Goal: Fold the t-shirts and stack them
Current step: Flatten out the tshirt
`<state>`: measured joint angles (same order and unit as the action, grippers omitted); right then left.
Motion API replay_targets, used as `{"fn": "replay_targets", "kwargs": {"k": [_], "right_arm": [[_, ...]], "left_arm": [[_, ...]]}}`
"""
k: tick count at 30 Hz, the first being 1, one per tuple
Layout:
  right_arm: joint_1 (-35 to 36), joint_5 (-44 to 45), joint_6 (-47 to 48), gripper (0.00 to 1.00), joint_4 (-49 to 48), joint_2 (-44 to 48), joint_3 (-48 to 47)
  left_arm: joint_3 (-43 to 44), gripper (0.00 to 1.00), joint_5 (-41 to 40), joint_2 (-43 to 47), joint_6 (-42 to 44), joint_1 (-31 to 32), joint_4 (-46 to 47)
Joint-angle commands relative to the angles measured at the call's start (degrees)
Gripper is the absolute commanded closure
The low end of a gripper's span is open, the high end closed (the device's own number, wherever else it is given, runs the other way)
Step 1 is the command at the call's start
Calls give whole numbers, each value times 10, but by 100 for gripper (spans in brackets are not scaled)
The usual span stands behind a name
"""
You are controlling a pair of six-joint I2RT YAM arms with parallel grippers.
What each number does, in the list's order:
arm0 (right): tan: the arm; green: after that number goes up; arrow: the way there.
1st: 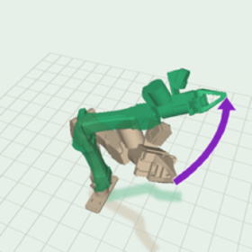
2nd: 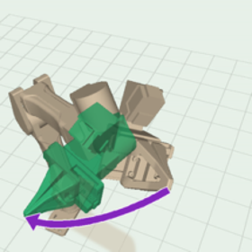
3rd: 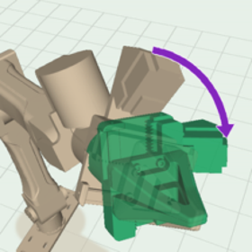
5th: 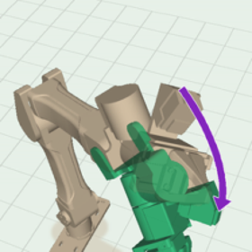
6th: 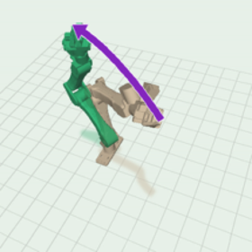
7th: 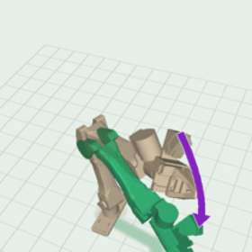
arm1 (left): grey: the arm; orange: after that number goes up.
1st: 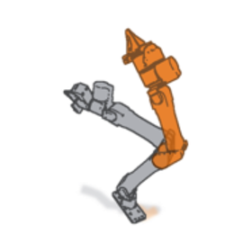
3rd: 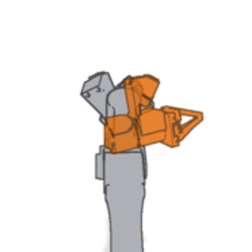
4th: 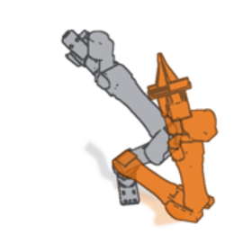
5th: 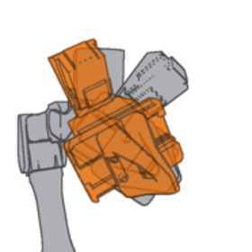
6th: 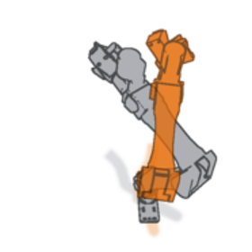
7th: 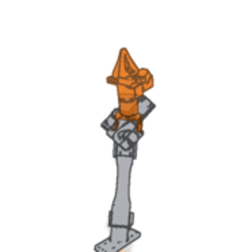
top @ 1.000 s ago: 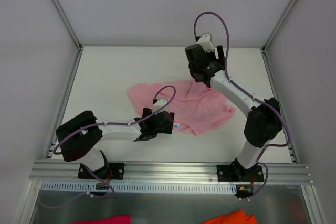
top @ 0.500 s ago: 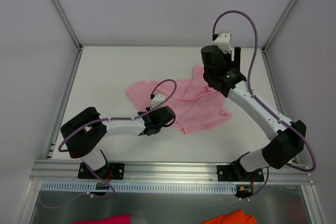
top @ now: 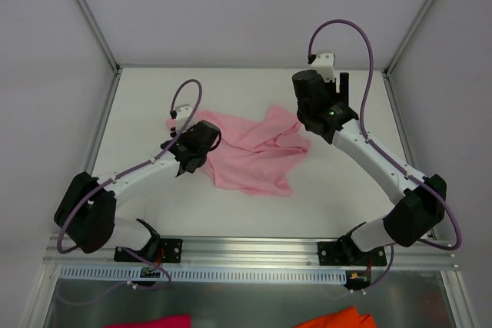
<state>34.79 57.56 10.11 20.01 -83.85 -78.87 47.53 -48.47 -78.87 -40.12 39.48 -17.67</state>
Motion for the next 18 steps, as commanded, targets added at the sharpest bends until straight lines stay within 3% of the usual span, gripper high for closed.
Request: {"fn": "replay_targets", "kwargs": {"k": [1, 2, 4, 5, 8, 13, 18], "right_arm": [[2, -3, -12, 19, 1, 4, 5], [3, -3, -11, 19, 1, 4, 7], [2, -8, -11, 19, 4, 8, 8], [3, -10, -12, 19, 5, 10, 9], [6, -16, -15, 19, 2, 8, 13], [8, -15, -17, 19, 0, -8, 14], [9, -18, -19, 19, 1, -10, 13]], "left_arm": [[37, 68, -19, 24, 30, -51, -16], [41, 66, -19, 14, 36, -63, -14], [54, 15, -4, 8, 55, -65, -1], [47, 2, 26, 12, 60, -57, 10], [19, 1, 64, 34, 79, -25, 72], [-8, 1, 126, 57, 108, 117, 140], [-32, 1, 138, 57, 84, 140, 152]]}}
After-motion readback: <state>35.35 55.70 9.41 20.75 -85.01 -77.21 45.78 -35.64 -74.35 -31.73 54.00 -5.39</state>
